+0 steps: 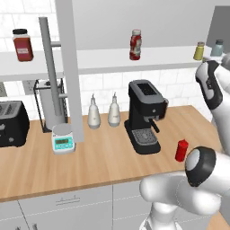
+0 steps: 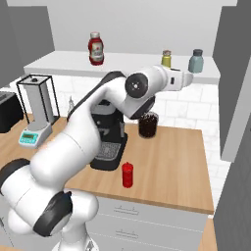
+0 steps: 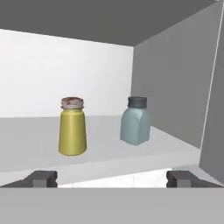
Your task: Put the shaker and condiment bottle from the counter next to their counterparts in the cabinet.
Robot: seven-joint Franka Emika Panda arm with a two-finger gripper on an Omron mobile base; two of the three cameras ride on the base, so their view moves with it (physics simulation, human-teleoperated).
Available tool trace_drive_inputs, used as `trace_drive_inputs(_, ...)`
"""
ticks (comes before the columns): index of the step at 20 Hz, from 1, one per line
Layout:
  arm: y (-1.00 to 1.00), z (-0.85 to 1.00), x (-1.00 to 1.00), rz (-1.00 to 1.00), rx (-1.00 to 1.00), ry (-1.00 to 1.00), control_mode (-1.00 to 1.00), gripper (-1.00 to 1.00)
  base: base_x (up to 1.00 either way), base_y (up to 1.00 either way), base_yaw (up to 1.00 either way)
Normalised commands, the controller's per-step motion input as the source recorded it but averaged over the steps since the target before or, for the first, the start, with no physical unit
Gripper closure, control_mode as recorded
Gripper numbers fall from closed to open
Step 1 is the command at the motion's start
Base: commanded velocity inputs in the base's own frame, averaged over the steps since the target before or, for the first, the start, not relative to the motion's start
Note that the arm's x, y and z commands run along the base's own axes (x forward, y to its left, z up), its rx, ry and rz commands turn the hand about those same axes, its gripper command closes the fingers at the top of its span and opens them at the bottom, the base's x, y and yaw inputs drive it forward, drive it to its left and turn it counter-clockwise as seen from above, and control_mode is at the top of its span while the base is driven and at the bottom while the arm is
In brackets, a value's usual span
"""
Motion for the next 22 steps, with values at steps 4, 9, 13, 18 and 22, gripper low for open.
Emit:
trace_drive_inputs(4, -0.11, -0.07, -0.97, 0.21, -0.06, -0.15, -1.00, -1.00, 0.00, 0.00, 0.00)
trace_drive_inputs(9, 0.00, -0.45, -0.81, 0.31, 0.00, -0.03, -1.00, -1.00, 0.00, 0.00, 0.00)
trace_drive_inputs(13, 0.07, -0.50, -0.50, 0.30, 0.00, 0.00, -1.00, -1.00, 0.00, 0.00, 0.00)
trace_drive_inputs(18, 0.25, -0.49, -0.19, 0.26, 0.00, 0.00, -1.00, -1.00, 0.00, 0.00, 0.00)
trace_drive_inputs(22, 0.20, -0.74, -0.26, 0.24, -0.04, 0.02, -1.00, -1.00, 0.00, 0.00, 0.00)
